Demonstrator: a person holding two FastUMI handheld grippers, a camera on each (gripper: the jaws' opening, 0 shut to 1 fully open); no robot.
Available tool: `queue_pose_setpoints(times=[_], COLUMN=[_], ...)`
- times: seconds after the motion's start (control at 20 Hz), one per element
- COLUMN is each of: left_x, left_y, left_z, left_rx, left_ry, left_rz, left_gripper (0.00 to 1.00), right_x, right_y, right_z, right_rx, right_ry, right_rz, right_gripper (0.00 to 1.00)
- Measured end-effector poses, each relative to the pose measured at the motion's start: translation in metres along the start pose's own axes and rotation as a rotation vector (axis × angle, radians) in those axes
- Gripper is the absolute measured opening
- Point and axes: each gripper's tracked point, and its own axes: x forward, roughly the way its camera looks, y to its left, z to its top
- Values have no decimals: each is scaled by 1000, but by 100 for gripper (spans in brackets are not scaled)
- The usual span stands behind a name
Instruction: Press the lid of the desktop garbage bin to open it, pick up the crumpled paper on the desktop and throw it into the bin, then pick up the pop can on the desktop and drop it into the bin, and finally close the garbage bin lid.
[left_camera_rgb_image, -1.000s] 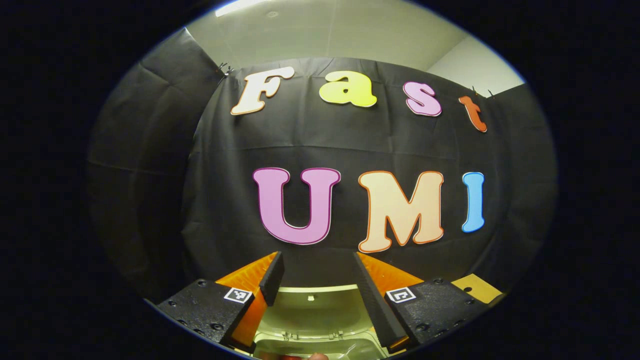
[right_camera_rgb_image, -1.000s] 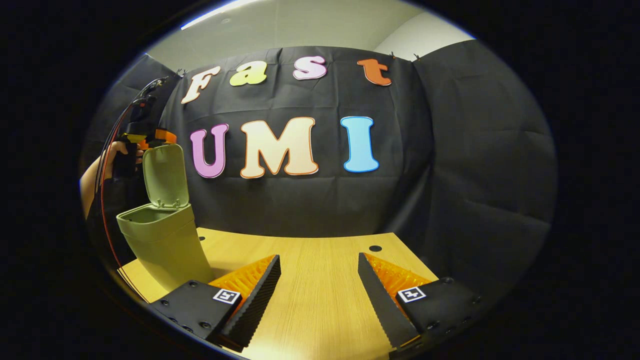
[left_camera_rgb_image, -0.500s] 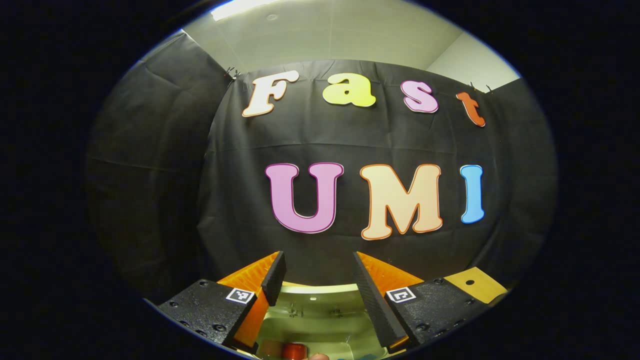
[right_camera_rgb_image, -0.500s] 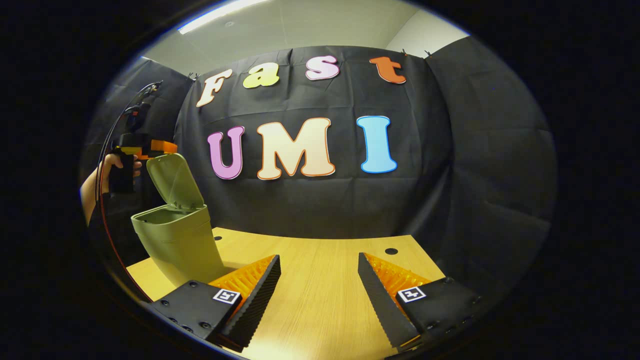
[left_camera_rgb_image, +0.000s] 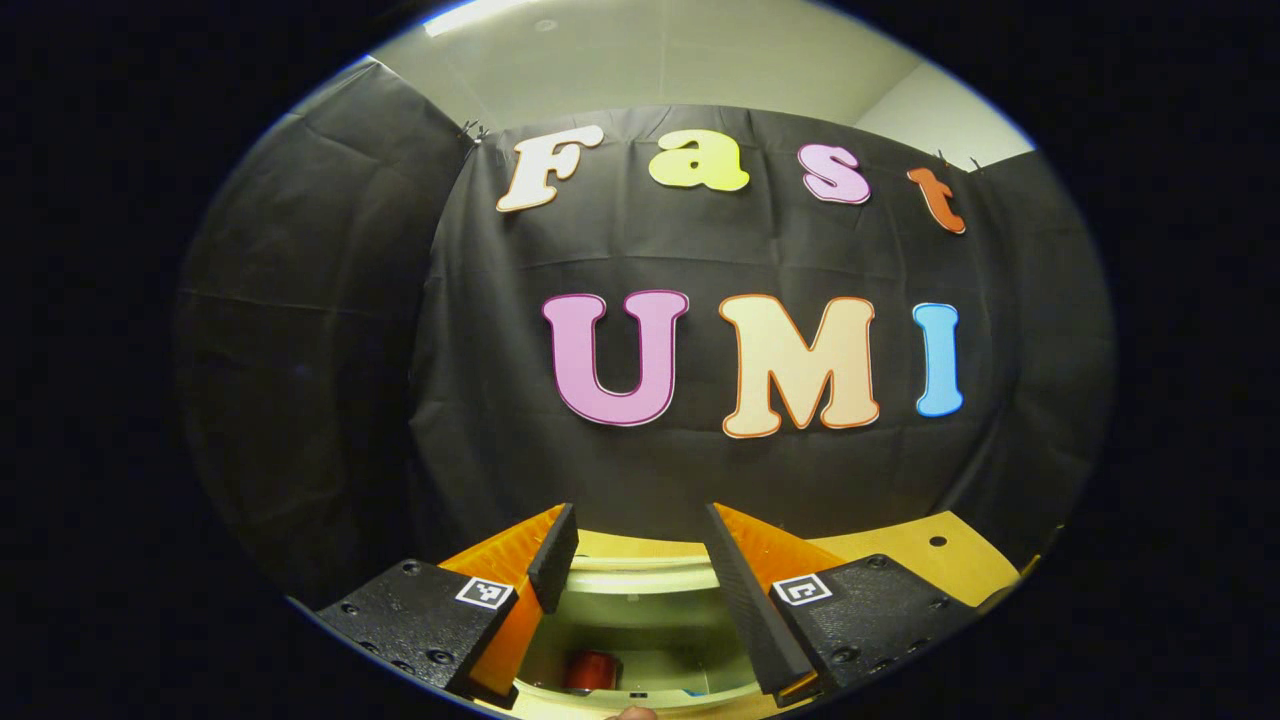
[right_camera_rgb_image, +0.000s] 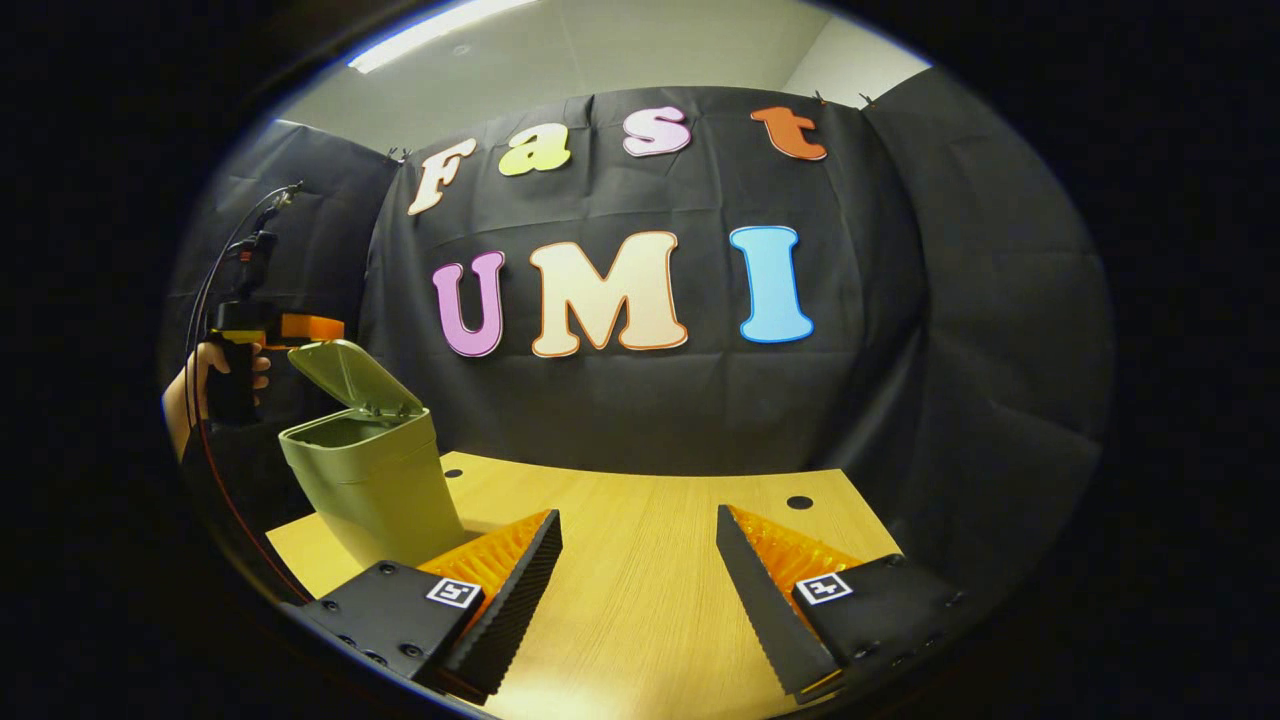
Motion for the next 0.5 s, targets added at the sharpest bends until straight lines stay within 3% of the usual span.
queue_pose_setpoints(times=[0.5], left_x=[-15], left_y=[-1], left_z=[-74], left_rx=[-51], left_ry=[147], left_rz=[-2], left_gripper=[81], right_x=[-1], right_y=[6], right_z=[-9], right_rx=[-19], right_ry=[32], right_rz=[10], right_gripper=[99])
